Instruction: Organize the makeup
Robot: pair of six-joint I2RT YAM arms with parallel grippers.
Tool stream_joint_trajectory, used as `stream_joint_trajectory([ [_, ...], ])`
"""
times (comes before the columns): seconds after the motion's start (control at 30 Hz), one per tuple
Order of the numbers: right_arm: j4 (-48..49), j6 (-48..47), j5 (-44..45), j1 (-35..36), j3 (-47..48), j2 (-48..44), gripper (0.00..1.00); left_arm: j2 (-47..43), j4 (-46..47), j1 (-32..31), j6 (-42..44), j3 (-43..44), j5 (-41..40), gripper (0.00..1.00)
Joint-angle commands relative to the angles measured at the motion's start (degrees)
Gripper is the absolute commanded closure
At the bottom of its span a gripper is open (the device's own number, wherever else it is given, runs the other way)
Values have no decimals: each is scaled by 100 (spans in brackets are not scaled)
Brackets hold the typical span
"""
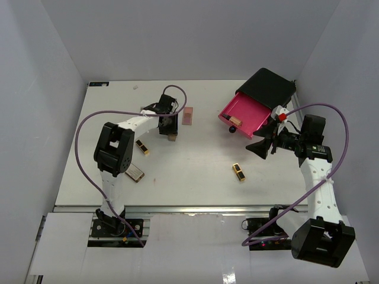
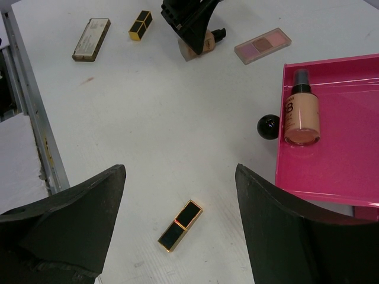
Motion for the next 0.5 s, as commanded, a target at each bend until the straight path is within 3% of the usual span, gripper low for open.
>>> stream_joint_trajectory([
  [0.0,147,41,-229,-89,-23,-28,19,-1120,97,-107,-18,-369,18,92],
  [0.23,147,50,-222,-241,-5,-136,19,-2347,740,-461,-306,-728,1428,99],
  [0.47,163,66,-400,-648,-22,-279,19,-2101,1110,-1174,-155,191,2108,100],
])
